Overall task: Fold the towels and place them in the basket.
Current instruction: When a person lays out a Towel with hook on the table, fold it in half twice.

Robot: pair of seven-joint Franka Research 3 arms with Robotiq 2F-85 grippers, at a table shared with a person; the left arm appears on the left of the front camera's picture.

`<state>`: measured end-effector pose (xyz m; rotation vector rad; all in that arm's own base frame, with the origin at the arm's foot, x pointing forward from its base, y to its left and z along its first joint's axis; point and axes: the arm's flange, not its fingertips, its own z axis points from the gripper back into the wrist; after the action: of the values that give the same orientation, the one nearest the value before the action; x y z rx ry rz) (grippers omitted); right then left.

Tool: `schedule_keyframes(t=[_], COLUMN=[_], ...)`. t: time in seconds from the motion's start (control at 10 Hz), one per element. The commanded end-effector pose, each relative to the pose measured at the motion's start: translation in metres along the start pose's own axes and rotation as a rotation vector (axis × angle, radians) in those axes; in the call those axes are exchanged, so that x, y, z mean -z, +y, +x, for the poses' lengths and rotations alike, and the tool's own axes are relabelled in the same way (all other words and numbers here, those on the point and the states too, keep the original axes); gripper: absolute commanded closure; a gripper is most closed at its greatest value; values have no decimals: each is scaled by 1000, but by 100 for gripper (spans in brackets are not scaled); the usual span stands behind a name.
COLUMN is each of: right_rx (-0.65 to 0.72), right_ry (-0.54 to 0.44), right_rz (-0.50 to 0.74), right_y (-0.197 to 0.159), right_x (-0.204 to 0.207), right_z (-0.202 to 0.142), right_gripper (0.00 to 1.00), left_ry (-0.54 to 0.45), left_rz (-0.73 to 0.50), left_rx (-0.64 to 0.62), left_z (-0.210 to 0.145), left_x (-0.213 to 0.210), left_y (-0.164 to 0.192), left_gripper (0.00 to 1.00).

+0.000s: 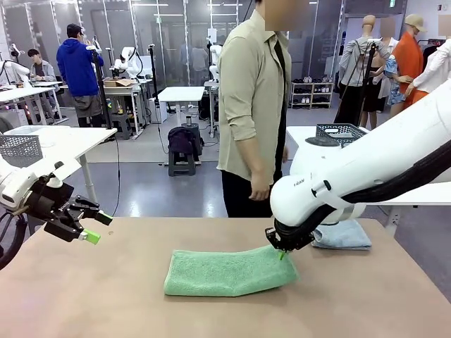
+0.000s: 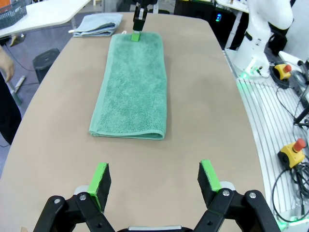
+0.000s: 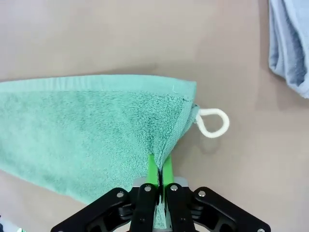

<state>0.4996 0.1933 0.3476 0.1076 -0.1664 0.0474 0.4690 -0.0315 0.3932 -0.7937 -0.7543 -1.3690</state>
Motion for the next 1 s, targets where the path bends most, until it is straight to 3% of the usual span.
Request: schedule_keyframes(t=[0.0, 0.6, 0.9], right_rx=[4, -53, 18], right_ry=[40, 16, 25], right_rz=[-50, -178, -145], right_y=[30, 159, 220], right_x=[-12, -45, -45], right_z=[-1, -16, -12], right_gripper=[100, 100, 100], left_ry=[11, 11, 11], left_rz=[0, 0, 0], left_rx=[-14, -14, -14], left_z=[2, 2, 2], left_x=[-2, -2, -2], left_y=[1, 1, 1], left_gripper=[8, 8, 8])
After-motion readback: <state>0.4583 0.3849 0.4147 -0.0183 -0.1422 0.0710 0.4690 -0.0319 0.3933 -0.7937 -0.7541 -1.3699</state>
